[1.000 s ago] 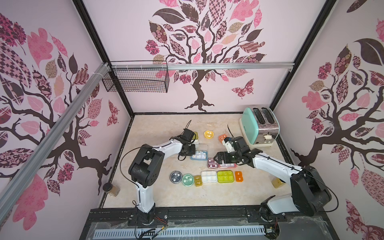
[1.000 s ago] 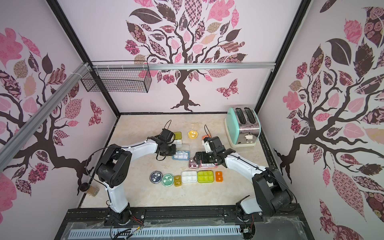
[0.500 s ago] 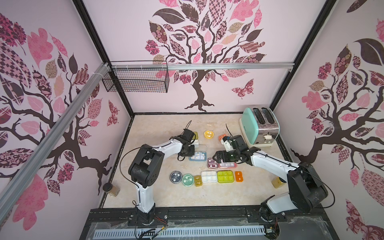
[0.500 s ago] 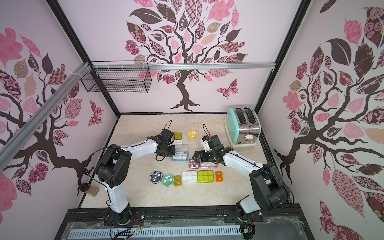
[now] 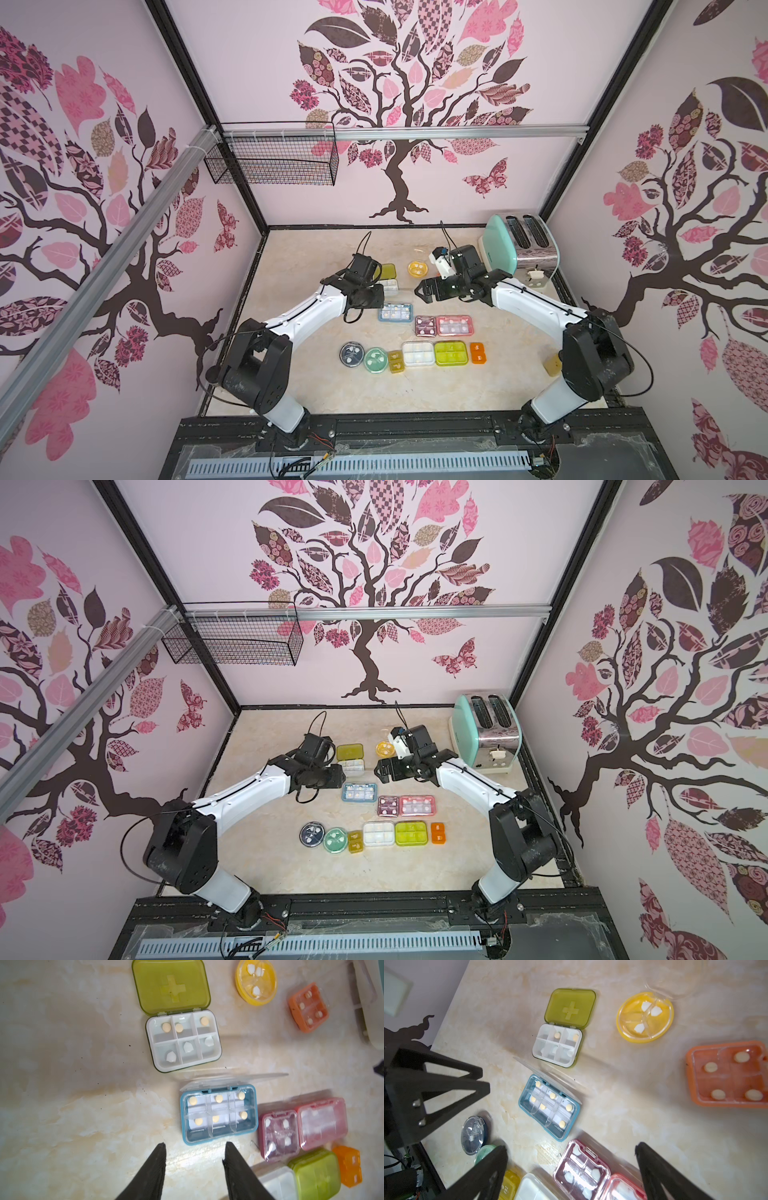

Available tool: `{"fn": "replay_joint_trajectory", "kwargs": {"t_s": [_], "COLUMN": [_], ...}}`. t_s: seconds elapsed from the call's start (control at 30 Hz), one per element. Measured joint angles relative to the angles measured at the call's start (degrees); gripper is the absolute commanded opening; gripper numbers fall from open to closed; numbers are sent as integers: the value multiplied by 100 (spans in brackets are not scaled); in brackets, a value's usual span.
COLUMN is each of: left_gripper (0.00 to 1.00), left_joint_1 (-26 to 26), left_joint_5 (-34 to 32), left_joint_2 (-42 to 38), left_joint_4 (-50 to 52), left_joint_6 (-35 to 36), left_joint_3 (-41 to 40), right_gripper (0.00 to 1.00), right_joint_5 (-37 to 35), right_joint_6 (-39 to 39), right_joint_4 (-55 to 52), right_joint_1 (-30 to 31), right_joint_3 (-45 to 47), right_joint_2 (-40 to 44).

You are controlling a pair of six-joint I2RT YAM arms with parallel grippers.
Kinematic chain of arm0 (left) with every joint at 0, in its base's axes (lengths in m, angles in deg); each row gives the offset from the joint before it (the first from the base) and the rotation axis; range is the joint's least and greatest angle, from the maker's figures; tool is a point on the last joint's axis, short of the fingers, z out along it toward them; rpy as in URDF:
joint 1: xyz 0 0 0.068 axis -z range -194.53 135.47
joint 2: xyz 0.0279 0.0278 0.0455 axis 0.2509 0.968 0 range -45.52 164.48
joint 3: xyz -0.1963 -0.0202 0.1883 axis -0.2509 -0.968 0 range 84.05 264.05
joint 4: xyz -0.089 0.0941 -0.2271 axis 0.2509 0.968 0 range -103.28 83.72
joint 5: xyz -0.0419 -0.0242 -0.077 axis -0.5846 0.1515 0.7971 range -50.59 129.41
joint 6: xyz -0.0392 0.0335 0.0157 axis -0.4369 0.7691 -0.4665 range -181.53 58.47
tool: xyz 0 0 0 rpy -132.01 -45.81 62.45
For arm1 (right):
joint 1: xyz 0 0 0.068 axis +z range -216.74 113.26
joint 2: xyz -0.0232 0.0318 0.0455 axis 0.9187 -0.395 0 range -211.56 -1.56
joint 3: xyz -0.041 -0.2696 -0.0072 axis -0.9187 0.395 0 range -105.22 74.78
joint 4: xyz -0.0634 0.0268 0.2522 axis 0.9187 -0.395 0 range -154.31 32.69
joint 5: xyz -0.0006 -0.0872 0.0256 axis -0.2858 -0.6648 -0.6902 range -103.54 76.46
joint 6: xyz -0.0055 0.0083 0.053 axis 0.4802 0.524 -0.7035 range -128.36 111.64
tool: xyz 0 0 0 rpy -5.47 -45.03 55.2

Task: Close pillboxes
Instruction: Close the lid on the pillbox.

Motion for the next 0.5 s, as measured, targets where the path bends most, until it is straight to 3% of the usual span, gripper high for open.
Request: {"fn": "replay_joint_trajectory", "kwargs": {"t_s": [0.23, 0.4, 0.5], "left_gripper": [44, 40, 39], "left_joint_1": [-4, -4, -4], "left_joint_5": [562, 802, 846], "left_joint_2": [87, 293, 385], "left_joint_4": [-83, -199, -306], "left_joint_6": [-42, -59, -39], "left_joint_3": [-774, -909, -907], "right_gripper": [93, 60, 47], "right_joint_5": [-24, 79, 190], "right_joint_6": [507, 765, 789], "right_joint_4": [-199, -262, -323], "right_joint_1": [120, 146, 155], "right_joint_3": [-960, -1427, -1639], "right_joint_2": [-837, -1416, -1635]}}
